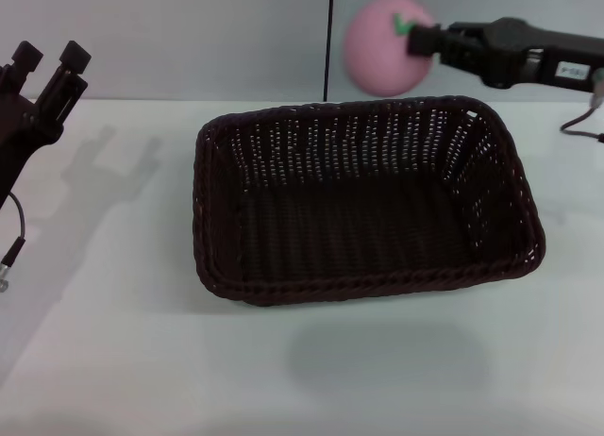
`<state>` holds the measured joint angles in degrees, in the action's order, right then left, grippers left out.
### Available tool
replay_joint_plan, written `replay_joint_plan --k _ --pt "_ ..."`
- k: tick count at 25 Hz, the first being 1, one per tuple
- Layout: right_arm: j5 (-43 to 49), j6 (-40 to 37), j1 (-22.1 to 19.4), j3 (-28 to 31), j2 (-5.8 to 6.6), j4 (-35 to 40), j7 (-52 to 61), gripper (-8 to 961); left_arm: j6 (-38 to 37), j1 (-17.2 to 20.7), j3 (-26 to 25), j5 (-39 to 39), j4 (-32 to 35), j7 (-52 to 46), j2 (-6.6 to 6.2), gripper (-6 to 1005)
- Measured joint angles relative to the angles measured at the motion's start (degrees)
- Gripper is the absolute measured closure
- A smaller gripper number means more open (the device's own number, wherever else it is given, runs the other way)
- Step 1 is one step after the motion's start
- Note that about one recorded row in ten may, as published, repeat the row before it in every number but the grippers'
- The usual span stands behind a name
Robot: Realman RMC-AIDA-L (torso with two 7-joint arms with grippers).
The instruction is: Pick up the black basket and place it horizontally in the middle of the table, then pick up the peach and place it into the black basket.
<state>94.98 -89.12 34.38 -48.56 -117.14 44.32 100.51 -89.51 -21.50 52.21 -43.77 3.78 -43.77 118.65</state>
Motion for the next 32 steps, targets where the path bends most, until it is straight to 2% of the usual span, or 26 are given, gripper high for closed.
replay_joint_plan --k 1,8,12,13,15,16,18,19,20,21,24,27,32 --pt "1.3 0.4 0.8 -0.3 0.0 -1.3 0.1 925 0.0 0.0 0.0 0.0 0.0 0.0 0.02 214" --pt "2.7 0.4 1.2 -0.4 -0.26 -1.8 0.2 760 0.1 0.1 0.0 0.0 0.0 0.0 0.09 214" --pt "2.4 0.4 0.4 1.8 -0.37 -1.8 0.2 576 0.1 0.1 0.0 0.0 0.0 0.0 0.09 214" --pt "2.1 0.5 -0.2 4.3 -0.56 -2.1 -0.1 530 0.1 0.1 0.0 0.0 0.0 0.0 0.09 214" --pt "2.0 0.6 -0.5 5.6 -0.66 -2.2 -0.3 498 0.1 0.1 0.0 0.0 0.0 0.0 0.09 214" --pt "1.5 0.7 -1.4 9.5 -0.97 -3.0 -1.8 483 0.1 0.1 0.0 0.0 0.0 0.0 0.09 214" --pt "1.2 0.7 -1.7 11.4 -1.07 -3.6 -2.7 451 0.1 0.2 0.0 0.0 0.0 0.0 0.09 214" --pt "-0.6 0.8 -2.7 15.9 -1.17 -6.0 -6.0 435 0.1 0.2 0.0 0.0 0.0 0.0 0.09 214" --pt "-0.6 0.8 -2.7 15.9 -1.17 -6.0 -6.0 419 0.1 0.2 0.0 0.0 0.0 0.0 0.07 214" --pt "-3.8 1.2 -4.1 20.2 -1.18 -9.4 -10.3 403 0.1 0.2 0.0 0.0 0.0 0.0 0.05 214" --pt "-7.4 2.3 -5.6 23.6 -1.17 -12.7 -14.8 356 0.1 0.2 0.0 0.0 0.0 0.0 0.03 214" --pt "-16.3 5.4 -8.6 29.4 -1.3 -20.1 -23.3 356 0.1 0.2 -0.3 0.0 0.0 -0.1 0.01 214" --pt "-23.7 7.8 -10.7 31.9 -1.37 -25.4 -29.6 356 0.1 -0.1 -0.7 0.0 0.0 -0.6 0.0 214"
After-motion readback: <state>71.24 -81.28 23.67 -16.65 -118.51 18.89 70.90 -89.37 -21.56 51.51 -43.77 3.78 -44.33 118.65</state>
